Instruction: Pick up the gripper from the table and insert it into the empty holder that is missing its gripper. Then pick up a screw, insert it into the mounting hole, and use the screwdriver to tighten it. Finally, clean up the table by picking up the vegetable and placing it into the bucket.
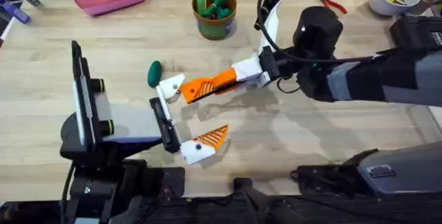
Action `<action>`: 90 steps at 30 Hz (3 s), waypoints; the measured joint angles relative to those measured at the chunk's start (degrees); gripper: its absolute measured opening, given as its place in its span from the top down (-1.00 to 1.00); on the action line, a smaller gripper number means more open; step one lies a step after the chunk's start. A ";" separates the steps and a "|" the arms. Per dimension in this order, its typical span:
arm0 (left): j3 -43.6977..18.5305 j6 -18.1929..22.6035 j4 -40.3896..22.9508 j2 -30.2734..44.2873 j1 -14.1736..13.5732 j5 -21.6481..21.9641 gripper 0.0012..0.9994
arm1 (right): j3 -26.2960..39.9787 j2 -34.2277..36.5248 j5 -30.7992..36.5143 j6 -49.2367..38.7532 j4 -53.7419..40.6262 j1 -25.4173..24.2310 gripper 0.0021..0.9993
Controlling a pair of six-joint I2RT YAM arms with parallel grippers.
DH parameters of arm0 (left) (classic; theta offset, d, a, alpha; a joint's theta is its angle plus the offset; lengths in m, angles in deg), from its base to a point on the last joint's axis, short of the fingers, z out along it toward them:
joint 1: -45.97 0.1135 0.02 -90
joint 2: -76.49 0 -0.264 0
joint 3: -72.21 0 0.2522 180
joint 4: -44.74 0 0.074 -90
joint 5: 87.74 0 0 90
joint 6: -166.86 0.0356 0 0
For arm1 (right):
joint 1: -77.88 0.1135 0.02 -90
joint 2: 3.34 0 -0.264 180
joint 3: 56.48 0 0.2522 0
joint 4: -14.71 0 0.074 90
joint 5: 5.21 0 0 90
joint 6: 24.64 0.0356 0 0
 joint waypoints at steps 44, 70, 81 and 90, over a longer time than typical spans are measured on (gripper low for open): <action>0.00 -0.70 -0.02 0.02 0.00 0.07 -0.97 | -0.22 0.00 9.71 3.04 1.41 3.04 0.99; 0.00 -1.32 0.02 0.00 0.33 0.48 -0.97 | -0.22 -0.01 12.98 3.87 1.67 5.32 0.99; 0.00 -1.54 0.02 0.00 0.32 0.48 -0.98 | -0.14 -0.01 13.86 3.87 1.58 6.26 0.99; 0.00 -1.67 0.02 0.00 0.32 0.48 -0.97 | -0.07 -0.01 14.22 3.87 1.45 6.55 0.99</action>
